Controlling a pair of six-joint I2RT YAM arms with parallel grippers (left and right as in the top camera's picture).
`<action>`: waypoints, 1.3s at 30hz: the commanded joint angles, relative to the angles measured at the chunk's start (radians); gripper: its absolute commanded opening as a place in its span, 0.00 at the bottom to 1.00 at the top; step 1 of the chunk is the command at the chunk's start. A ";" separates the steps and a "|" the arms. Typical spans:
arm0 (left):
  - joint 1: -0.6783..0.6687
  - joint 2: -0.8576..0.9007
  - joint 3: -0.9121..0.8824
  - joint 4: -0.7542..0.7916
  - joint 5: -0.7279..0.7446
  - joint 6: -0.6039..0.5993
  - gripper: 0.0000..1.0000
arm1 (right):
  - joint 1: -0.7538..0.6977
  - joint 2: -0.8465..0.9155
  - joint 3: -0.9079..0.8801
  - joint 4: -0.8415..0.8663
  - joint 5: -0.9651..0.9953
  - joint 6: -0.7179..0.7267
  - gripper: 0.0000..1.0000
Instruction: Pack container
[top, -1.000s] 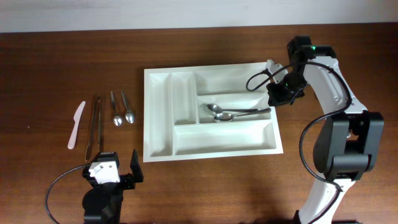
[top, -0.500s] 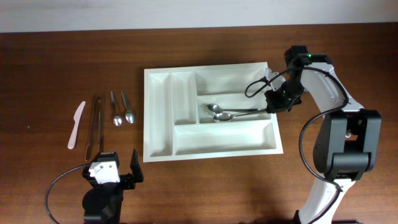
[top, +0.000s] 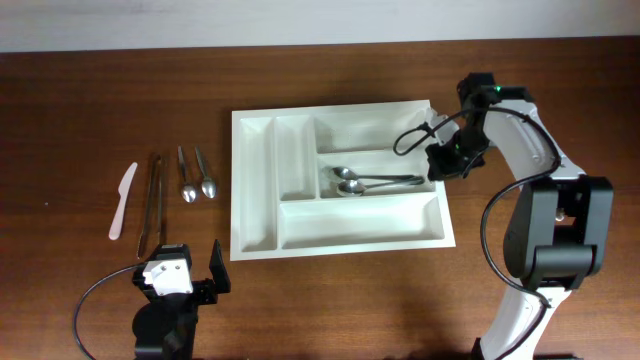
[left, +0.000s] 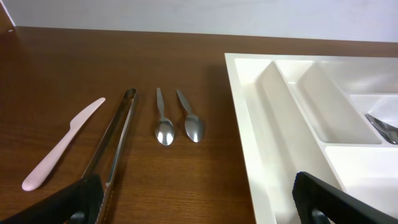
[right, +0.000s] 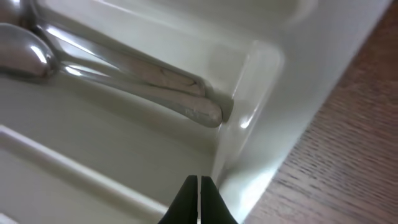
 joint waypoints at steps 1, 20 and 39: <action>0.007 -0.005 -0.008 0.002 0.011 0.016 0.99 | 0.002 -0.009 0.149 -0.031 -0.011 0.006 0.04; 0.007 -0.005 -0.008 0.002 0.011 0.016 0.99 | -0.256 -0.003 0.301 -0.026 0.328 0.039 0.56; 0.007 -0.005 -0.008 0.002 0.011 0.016 0.99 | -0.339 0.185 0.299 0.069 0.280 -0.154 0.47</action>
